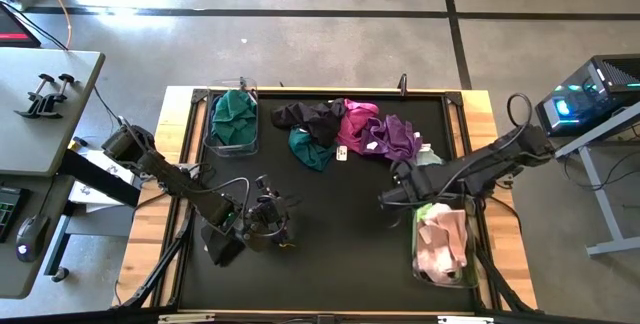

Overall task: Sort towels by color in basket
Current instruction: Adjust the bottom transparent bin, then put the black towel into the top transparent bin

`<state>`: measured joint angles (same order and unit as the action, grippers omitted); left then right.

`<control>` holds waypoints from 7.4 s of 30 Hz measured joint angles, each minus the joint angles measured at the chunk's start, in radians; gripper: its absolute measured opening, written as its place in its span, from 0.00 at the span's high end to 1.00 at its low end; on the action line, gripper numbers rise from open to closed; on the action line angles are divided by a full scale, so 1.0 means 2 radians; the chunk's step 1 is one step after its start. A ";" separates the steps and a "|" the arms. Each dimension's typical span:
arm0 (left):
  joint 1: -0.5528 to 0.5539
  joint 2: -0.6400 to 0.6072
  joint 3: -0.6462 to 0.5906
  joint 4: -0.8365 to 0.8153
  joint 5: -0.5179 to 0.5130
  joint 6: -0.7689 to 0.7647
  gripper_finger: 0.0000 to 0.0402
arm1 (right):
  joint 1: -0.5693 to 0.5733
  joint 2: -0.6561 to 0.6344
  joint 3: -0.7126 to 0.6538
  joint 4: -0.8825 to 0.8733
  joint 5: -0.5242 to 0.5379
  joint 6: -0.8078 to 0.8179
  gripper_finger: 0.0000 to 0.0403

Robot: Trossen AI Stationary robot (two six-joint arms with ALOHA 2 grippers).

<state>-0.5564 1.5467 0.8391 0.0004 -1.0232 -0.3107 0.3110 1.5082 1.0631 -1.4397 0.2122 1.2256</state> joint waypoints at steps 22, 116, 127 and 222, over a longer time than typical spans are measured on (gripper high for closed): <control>0.000 0.000 0.000 -0.002 0.000 0.000 0.87 | 0.067 0.001 0.032 0.002 -0.031 0.015 0.60; 0.416 0.060 0.000 0.211 0.335 0.200 0.99 | 0.011 0.163 -0.049 0.667 0.226 -0.261 0.49; 0.267 -0.190 0.000 0.130 0.122 0.392 1.00 | 0.031 0.163 -0.049 0.669 0.238 -0.234 0.49; 0.564 -0.233 0.075 -0.430 0.316 0.044 0.75 | 0.023 0.163 -0.049 0.670 0.232 -0.243 0.49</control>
<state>0.5720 1.0800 0.9896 -0.8598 -0.3908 -0.2226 0.3580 1.8336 0.9661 -0.0994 0.6769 0.7403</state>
